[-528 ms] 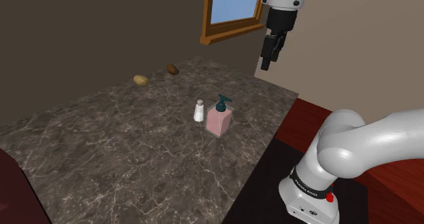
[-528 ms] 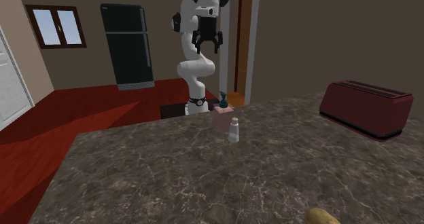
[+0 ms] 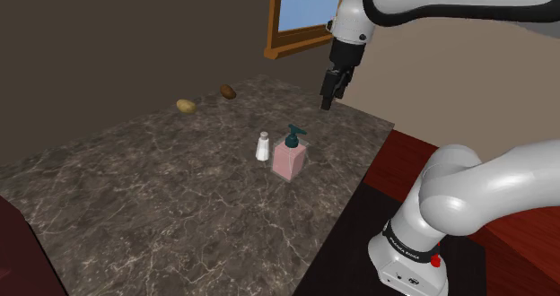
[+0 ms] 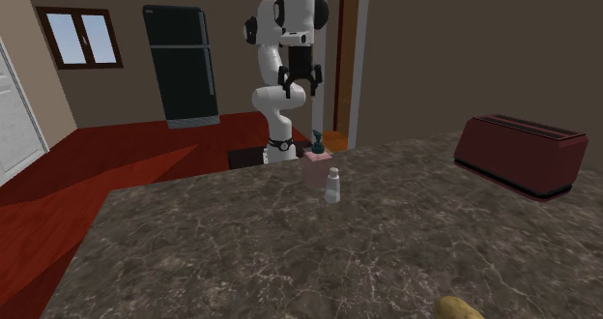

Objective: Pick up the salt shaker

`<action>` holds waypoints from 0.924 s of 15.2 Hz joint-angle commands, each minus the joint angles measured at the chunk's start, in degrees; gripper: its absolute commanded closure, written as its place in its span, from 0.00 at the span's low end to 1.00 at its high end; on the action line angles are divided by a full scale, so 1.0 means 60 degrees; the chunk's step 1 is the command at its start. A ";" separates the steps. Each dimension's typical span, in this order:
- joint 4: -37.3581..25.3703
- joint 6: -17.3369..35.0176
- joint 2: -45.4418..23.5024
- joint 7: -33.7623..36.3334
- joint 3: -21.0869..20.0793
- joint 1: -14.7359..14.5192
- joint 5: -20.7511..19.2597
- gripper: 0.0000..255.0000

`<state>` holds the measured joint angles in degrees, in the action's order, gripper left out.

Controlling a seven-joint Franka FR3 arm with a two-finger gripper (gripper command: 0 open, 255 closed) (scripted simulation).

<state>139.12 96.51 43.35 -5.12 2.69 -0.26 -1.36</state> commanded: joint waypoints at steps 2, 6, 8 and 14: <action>0.0534 0.1348 -0.0465 -0.0054 0.0109 -0.0054 0.0139 0.00; 0.1030 0.3116 -0.1333 -0.0174 0.0243 -0.0170 0.0380 0.00; 0.1177 0.4000 -0.1870 -0.0263 0.0317 -0.0254 0.0529 0.00; 0.1193 0.6548 -0.3812 -0.0727 0.0575 -0.0630 0.1213 0.00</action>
<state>146.06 133.10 22.14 -9.19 6.08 -3.53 5.06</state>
